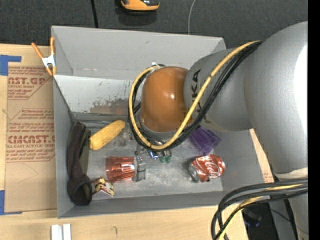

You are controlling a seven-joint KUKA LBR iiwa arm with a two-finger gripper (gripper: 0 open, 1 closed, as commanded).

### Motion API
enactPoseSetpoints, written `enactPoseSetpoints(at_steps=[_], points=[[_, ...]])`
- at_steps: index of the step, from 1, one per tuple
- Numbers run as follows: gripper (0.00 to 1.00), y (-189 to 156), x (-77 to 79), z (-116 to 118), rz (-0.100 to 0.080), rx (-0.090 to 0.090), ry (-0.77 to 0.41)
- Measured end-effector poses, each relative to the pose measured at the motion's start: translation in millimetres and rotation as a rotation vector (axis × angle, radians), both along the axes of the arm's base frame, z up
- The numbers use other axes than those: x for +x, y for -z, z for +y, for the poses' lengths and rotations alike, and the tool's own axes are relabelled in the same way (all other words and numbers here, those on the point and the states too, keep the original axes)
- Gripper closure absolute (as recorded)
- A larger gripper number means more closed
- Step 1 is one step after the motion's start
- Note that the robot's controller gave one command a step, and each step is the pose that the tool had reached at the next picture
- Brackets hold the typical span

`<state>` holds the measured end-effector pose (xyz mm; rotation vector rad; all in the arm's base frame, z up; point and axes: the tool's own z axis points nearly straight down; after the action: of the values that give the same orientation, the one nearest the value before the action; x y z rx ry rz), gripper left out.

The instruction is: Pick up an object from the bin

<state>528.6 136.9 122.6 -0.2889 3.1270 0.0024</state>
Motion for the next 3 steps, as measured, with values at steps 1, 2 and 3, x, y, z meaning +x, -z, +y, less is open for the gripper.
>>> enactPoseSetpoints(at_steps=[1, 2, 3], points=[[0.00, 56.0, -10.5, 9.0, 0.004, -0.002, -0.092], [1.00, 53.2, -6.0, 13.9, 0.001, 0.000, -0.082], [1.00, 53.2, -6.0, 13.9, 0.001, 0.000, -0.082]])
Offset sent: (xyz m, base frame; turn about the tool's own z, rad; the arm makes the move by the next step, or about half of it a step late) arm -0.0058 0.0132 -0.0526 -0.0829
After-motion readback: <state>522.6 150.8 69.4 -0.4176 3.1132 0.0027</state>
